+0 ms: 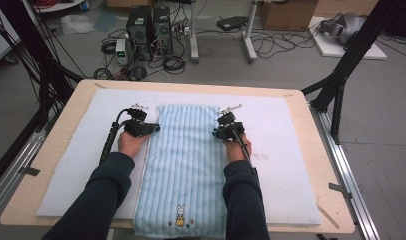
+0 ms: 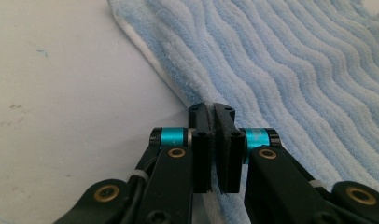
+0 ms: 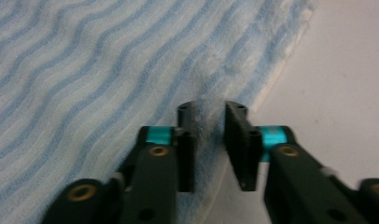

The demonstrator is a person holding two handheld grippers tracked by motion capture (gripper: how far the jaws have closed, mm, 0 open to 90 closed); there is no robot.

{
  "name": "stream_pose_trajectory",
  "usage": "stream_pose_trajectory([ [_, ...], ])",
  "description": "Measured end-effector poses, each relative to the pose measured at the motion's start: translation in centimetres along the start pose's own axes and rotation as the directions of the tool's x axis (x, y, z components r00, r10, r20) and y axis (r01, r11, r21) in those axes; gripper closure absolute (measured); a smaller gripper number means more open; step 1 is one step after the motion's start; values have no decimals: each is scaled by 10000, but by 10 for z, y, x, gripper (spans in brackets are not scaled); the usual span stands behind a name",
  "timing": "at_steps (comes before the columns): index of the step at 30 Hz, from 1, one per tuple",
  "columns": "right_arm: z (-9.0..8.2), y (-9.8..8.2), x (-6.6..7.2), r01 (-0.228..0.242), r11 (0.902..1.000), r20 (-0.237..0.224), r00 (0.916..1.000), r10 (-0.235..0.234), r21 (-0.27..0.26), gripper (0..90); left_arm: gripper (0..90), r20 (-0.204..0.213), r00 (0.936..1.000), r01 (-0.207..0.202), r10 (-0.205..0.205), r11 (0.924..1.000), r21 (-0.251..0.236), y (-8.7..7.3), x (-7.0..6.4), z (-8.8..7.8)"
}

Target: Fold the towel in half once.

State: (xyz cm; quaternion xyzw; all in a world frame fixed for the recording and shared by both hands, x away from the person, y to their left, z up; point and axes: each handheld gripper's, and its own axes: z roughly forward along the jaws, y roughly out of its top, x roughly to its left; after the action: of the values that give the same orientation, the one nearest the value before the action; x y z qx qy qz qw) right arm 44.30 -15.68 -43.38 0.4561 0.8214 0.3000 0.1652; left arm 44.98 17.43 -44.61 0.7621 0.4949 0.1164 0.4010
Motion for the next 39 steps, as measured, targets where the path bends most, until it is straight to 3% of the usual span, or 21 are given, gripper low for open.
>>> stream_pose_trajectory([
  [5,1,2,6,391,9992,520,9979,-385,-115,878,864,-6,9995,320,-320,9995,-67,2,1,0],
  [6,0,3,6,341,9988,684,9972,-316,-353,878,865,-47,9986,531,-533,9981,-326,4,2,-2],
  [8,-2,5,2,76,9969,559,9984,-32,-788,878,866,188,9950,997,-984,9916,-829,6,6,-5],
  [10,-7,7,-1,106,9932,551,9985,-42,-1160,877,865,450,9915,1269,-1220,9830,-1327,9,8,-9],
  [12,-11,7,-3,-29,9903,389,9992,84,-1388,877,866,628,9901,1336,-1253,9795,-1509,10,9,-13],
  [18,-26,-3,-1,-140,9797,-89,9999,125,-2000,877,865,1039,9933,676,-516,9854,-1565,10,3,-29],
  [21,-34,-11,3,-136,9760,-231,9997,88,-2173,877,865,1224,9918,624,-380,9774,-2021,7,-3,-40],
  [24,-44,-21,8,-144,9702,-412,9991,45,-2419,877,865,1279,9918,225,44,9780,-2073,-5,-12,-49],
  [28,-56,-37,15,-97,9690,-644,9979,-65,-2470,876,865,1543,9880,257,89,9750,-2207,-22,-17,-58],
  [31,-66,-48,22,-73,9626,-878,9960,-171,-2709,876,861,1750,9846,361,24,9756,-2166,-32,-19,-65],
  [37,-79,-67,40,478,9681,-933,9930,-727,-2459,874,861,2136,9768,314,181,9735,-2263,-56,-28,-82],
  [39,-83,-75,46,440,9670,-983,9926,-707,-2511,874,862,2177,9758,338,189,9712,-2359,-66,-32,-86],
])
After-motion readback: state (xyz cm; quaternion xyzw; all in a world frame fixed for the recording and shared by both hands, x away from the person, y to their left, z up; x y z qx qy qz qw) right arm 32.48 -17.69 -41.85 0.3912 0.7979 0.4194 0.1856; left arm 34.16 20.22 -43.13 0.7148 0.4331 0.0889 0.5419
